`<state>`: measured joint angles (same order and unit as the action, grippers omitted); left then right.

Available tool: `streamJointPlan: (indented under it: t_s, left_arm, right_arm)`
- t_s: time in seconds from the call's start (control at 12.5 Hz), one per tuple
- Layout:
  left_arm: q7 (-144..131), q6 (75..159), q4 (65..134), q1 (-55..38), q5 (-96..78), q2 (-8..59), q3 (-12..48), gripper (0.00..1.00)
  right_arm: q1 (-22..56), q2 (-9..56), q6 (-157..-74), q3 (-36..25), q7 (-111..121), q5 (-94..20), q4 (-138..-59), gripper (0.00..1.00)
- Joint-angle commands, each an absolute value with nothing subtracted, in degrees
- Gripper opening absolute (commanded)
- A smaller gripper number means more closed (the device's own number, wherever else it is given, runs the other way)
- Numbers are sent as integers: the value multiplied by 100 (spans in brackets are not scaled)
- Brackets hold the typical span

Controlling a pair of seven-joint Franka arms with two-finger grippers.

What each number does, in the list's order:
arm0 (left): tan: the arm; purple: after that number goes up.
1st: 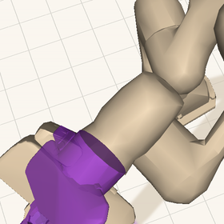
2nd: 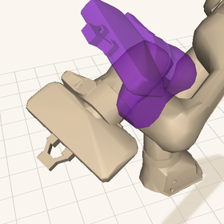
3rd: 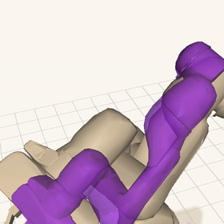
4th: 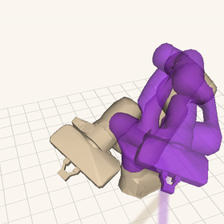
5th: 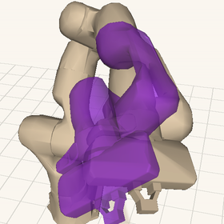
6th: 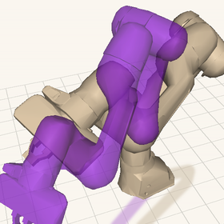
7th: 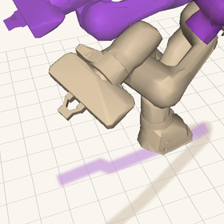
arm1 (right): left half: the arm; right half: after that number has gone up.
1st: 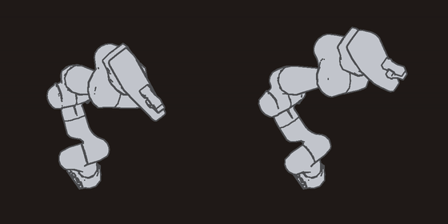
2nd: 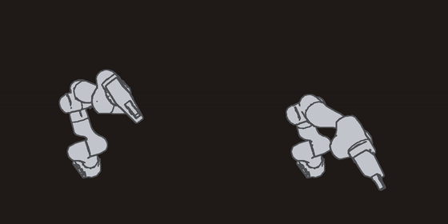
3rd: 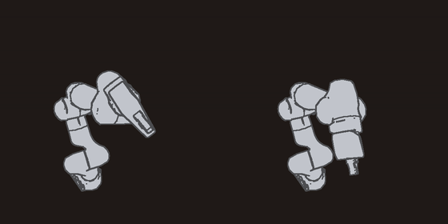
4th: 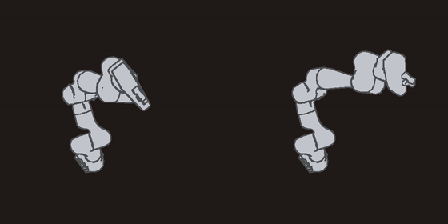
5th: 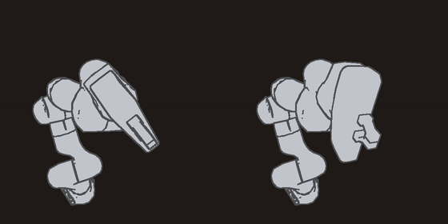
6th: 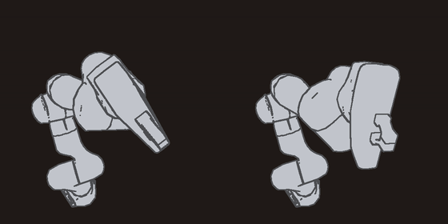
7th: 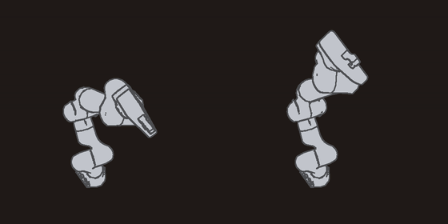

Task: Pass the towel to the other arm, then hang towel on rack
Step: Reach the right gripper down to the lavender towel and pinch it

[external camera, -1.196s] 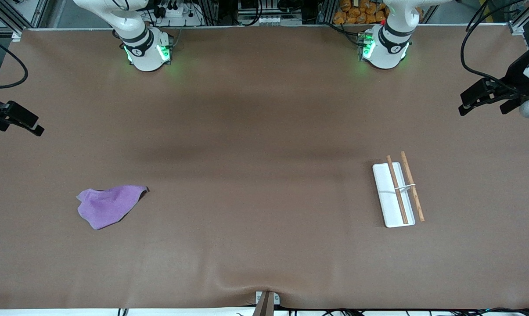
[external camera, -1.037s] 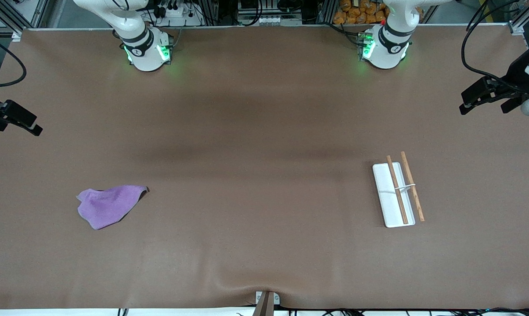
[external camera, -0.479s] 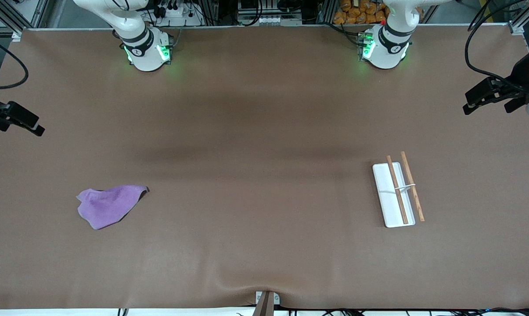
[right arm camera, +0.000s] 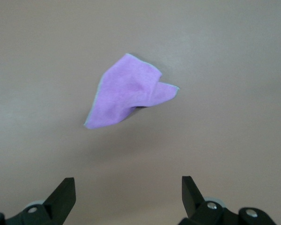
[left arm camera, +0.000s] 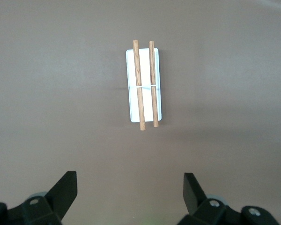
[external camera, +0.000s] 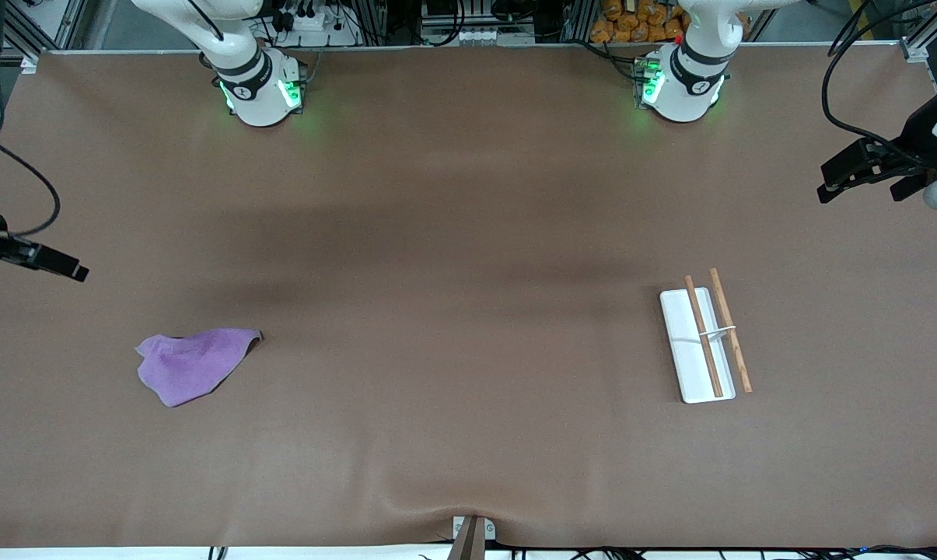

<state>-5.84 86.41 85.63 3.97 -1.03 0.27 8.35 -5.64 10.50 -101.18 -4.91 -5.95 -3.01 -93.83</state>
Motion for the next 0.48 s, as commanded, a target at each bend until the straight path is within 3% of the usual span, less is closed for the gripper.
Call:
streamJointPlan:
  t_s: [0.0, 0.4]
  left_arm:
    - [-483, 8587, 8552, 422, -132, 18, 844, 100]
    - [-361, 8543, 8569, 431, -132, 0, 835, 100]
  right_arm:
    - [-816, 1545, -10283, -431, -650, -325, -9281, 100]
    - [-1063, 2345, -10739, -431, -650, -1070, -9334, 100]
